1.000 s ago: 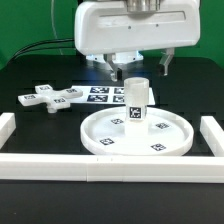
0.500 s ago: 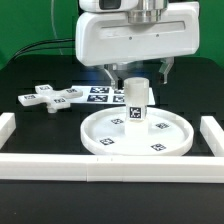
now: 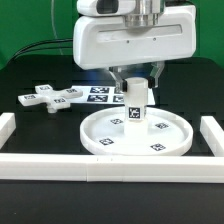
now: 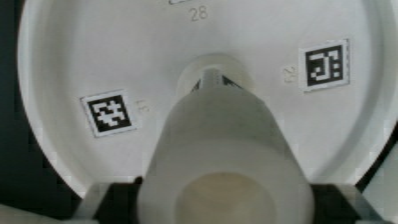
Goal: Assemble round table
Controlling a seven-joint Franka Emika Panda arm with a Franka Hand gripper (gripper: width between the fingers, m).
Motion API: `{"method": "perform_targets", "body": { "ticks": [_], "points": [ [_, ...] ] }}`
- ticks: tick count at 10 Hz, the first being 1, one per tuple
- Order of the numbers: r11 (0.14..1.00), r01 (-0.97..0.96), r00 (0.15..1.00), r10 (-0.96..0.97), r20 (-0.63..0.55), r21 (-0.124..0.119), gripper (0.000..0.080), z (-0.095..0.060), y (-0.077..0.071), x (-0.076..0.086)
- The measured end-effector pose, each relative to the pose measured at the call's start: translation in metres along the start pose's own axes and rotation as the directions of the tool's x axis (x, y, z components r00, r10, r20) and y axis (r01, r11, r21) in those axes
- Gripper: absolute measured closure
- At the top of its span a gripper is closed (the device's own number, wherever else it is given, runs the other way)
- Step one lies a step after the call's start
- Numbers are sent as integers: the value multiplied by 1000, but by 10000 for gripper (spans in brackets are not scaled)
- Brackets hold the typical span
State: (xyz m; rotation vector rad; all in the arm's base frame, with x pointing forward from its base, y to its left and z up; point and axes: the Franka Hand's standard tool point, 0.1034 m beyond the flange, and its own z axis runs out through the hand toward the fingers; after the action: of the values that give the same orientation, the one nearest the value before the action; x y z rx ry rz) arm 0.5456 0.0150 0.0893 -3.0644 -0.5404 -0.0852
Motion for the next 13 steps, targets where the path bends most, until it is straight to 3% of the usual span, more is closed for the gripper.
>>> {"method": "perform_targets", "body": {
  "ticks": [5, 8, 10, 13],
  "points": [
    [998, -64, 998, 64, -2, 4, 395, 0, 0, 0],
    [956, -294, 956, 294, -12, 13, 393, 0, -2, 1],
    [844, -534, 844, 536, -25, 46, 393, 0, 0, 1],
    [631, -773, 631, 776, -20, 71, 393, 1, -5, 3]
  ]
}}
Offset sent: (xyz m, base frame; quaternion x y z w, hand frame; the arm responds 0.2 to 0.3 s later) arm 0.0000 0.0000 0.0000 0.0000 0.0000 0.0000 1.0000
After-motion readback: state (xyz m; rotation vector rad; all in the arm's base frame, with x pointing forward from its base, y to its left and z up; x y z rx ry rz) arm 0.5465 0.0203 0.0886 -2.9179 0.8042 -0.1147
